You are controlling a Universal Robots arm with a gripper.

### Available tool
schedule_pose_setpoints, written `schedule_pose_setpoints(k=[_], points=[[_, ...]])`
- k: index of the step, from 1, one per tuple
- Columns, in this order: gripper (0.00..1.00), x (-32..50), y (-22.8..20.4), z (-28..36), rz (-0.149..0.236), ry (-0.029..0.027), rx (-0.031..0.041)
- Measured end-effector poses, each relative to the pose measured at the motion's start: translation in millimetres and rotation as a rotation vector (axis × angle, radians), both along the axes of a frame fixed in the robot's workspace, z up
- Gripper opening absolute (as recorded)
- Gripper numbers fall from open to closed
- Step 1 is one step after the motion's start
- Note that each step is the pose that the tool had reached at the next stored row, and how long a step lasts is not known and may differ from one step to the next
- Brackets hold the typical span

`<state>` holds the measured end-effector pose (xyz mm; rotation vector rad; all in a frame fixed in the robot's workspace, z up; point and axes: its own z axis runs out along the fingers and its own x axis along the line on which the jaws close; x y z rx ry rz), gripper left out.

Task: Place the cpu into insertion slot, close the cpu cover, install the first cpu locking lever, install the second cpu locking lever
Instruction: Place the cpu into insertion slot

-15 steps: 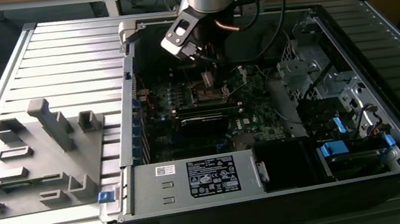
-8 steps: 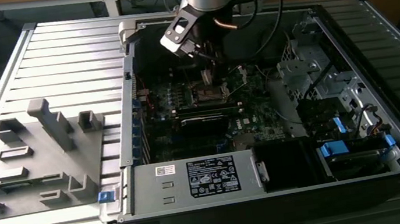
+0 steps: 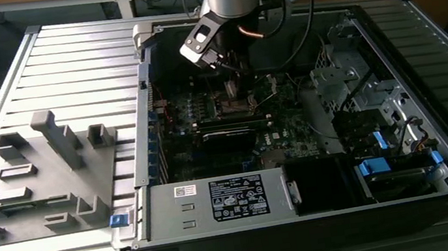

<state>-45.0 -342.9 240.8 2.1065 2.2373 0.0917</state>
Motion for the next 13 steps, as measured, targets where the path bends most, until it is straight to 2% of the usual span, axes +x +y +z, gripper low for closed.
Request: schedule_pose_setpoints(k=[6,11,13], points=[[0.54,-0.4,0.4,-3.0,-0.001,-0.0002,0.0002],[0.54,-1.0,0.4,-10.8,-0.003,-0.0001,0.0001],[0.54,-1.1,0.4,-11.3,-0.003,0.0000,0.0002]])
